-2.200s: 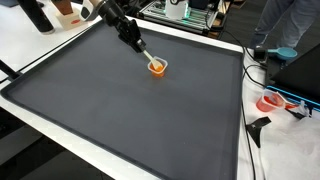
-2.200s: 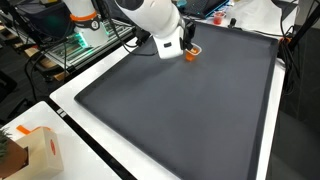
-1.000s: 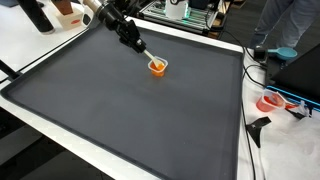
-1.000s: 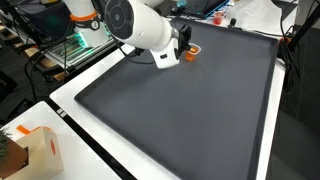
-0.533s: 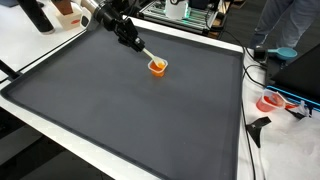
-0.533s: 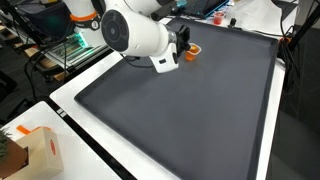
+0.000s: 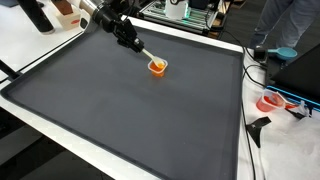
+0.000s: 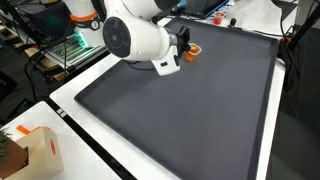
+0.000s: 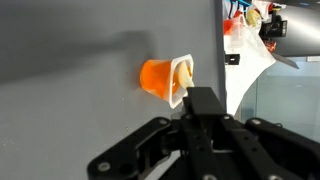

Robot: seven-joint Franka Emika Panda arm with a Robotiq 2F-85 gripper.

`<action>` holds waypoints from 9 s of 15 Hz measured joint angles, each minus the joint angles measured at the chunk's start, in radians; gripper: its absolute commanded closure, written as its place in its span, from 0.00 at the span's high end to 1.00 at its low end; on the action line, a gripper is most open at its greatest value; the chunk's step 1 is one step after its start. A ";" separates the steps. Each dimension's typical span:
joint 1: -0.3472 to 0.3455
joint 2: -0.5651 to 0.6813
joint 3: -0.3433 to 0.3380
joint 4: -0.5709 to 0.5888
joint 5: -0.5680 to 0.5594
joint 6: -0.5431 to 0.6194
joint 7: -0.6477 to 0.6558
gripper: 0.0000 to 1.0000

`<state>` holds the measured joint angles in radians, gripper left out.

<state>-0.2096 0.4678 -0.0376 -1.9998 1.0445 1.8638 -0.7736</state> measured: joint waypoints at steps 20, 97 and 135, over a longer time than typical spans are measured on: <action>-0.057 0.021 -0.050 0.096 0.047 -0.243 -0.070 0.03; 0.585 0.026 0.054 0.431 -1.723 -0.293 1.429 0.03; 0.579 0.273 0.081 0.589 -1.875 -0.224 1.339 0.03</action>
<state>0.3698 0.7405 0.0436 -1.4112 -0.8306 1.6395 0.5651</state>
